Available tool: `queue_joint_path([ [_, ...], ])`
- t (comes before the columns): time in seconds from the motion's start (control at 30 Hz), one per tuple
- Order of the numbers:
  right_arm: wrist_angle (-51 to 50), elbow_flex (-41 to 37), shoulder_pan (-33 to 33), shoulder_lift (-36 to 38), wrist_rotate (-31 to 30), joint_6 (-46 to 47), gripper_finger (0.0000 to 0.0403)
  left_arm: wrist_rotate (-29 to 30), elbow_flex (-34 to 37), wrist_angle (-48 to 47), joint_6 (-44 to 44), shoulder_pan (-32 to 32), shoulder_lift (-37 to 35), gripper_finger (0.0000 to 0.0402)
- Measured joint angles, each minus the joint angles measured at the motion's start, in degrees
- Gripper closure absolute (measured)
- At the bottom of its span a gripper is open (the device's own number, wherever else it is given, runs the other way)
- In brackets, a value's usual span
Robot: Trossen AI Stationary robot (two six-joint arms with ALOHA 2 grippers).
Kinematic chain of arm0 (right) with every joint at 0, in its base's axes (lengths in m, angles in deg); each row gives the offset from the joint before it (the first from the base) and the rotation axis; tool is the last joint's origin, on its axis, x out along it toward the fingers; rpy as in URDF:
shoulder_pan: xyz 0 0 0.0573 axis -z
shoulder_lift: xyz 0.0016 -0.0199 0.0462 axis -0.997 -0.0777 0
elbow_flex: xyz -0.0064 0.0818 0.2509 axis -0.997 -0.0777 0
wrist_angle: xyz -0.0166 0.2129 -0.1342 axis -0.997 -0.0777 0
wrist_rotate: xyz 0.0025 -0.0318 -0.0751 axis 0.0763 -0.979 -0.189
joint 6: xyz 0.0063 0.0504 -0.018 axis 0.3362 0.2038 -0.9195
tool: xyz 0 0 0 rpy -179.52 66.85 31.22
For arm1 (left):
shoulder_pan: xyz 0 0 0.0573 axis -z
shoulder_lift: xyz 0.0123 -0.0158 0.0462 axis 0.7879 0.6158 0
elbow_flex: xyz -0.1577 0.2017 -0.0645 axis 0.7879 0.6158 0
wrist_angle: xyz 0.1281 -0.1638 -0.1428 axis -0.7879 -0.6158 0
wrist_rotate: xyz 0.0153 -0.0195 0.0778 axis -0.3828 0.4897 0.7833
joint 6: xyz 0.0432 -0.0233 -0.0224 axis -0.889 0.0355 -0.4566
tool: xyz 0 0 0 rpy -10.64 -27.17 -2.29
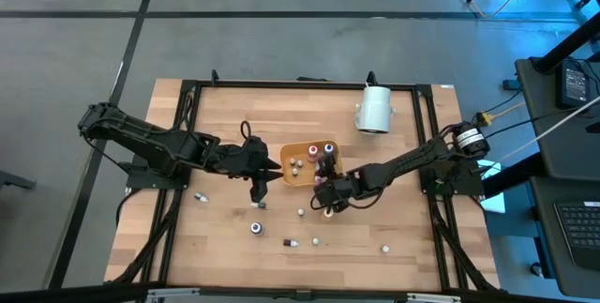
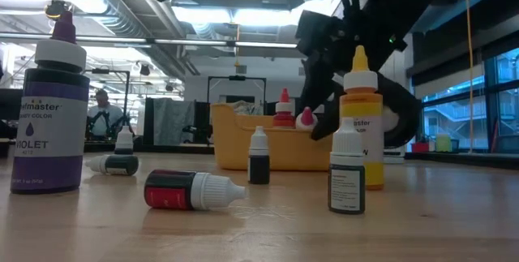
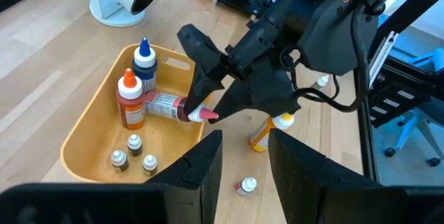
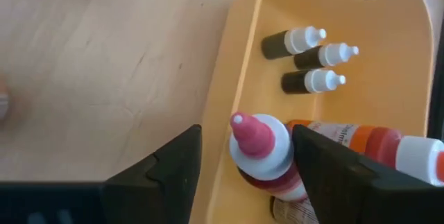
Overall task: Pick & Place food coloring
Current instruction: Put the large pink food coloring bottle into the yellow bin
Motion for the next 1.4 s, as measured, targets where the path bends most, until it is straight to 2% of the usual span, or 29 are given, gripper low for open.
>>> queue_joint_path([
  [0.27, 0.2, 0.0, 0.0, -0.2, -0.4, 0.1, 0.0235, 0.0, 0.0, -2.2, 0.0, 0.0, 0.0, 0.0288],
  [0.5, 0.3, 0.0, 0.0, -0.2, -4.3, -1.3, 0.0277, 0.0, 0.0, -2.5, 0.0, 0.0, 0.0, 0.0288],
  [1.13, 0.6, 0.0, -0.3, -0.2, -4.2, -1.7, 0.0283, 0.0, 0.0, -2.5, 0.0, 0.0, 0.0, 0.0288],
  [1.4, 0.9, 0.0, -0.7, -0.2, -0.8, -2.1, 0.0283, 0.0, 0.0, -2.5, 0.0, 0.0, 0.0, 0.0288],
])
